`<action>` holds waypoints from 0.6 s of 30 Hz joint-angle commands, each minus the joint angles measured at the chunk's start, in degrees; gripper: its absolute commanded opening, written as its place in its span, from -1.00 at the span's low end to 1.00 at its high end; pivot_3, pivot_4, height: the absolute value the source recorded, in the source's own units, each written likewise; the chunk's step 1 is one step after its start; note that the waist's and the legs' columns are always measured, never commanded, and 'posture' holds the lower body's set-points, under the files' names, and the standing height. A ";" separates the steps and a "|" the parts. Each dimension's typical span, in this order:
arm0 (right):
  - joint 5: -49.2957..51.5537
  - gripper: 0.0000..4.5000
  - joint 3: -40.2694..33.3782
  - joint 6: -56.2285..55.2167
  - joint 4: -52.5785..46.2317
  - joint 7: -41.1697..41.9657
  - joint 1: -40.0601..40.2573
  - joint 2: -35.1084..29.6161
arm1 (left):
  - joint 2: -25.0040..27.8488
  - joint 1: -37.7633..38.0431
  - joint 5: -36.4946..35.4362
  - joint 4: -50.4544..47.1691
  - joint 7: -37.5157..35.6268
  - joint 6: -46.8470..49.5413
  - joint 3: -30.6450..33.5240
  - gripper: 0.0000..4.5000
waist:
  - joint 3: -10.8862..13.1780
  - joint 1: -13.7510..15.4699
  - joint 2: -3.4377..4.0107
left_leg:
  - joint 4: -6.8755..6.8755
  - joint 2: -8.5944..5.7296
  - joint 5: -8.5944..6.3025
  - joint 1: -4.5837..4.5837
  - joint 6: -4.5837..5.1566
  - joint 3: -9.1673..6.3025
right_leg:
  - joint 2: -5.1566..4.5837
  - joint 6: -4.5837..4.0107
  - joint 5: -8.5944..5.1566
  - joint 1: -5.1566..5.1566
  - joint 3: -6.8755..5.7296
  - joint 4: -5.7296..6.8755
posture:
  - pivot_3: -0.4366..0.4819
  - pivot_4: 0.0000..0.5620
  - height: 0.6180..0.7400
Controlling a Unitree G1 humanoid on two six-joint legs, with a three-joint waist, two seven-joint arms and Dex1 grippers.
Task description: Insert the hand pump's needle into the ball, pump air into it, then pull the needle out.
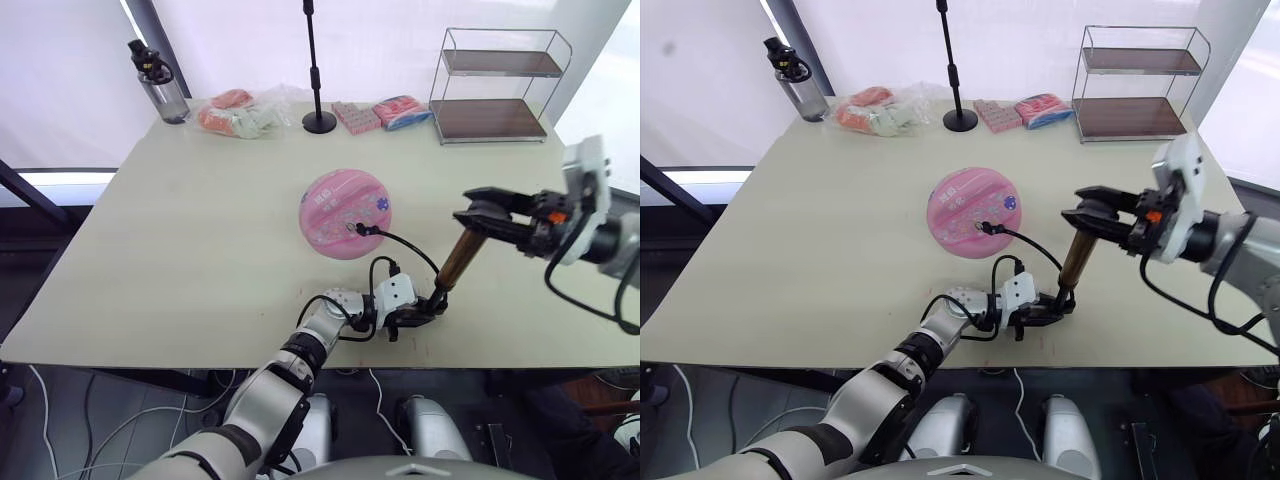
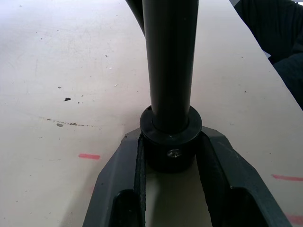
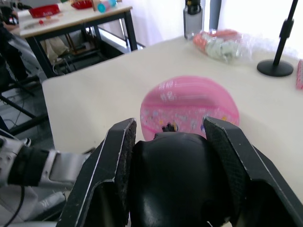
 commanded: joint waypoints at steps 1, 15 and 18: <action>-8.85 -0.19 7.80 -2.94 2.92 -2.20 5.55 4.11 | 1.11 2.23 2.16 3.79 -0.17 2.18 -1.03 -0.53 | -0.17 -0.04 -0.15 | -0.01 0.00 0.00 0.01 0.00 0.01 | 0.00 0.00 0.00 0.00 0.00 0.00 | -0.05 -0.47 0.86; -16.46 -0.19 8.19 -12.28 2.96 2.45 7.37 6.72 | 1.70 2.54 1.98 3.22 -0.27 2.36 -0.86 -0.53 | -0.62 -0.33 -0.24 | -0.03 0.21 0.00 0.23 -0.01 -0.06 | 0.24 -0.02 -0.01 0.12 -0.01 0.01 | -0.05 -0.47 0.86; -9.86 -0.19 2.21 -7.72 0.81 2.74 2.90 4.03 | 1.74 2.59 2.00 3.20 -0.34 2.38 -0.91 -0.53 | -0.38 -0.27 -0.10 | -0.02 0.17 0.00 0.14 -0.01 -0.04 | 0.20 -0.03 0.00 0.07 0.01 0.01 | -0.05 -0.47 0.86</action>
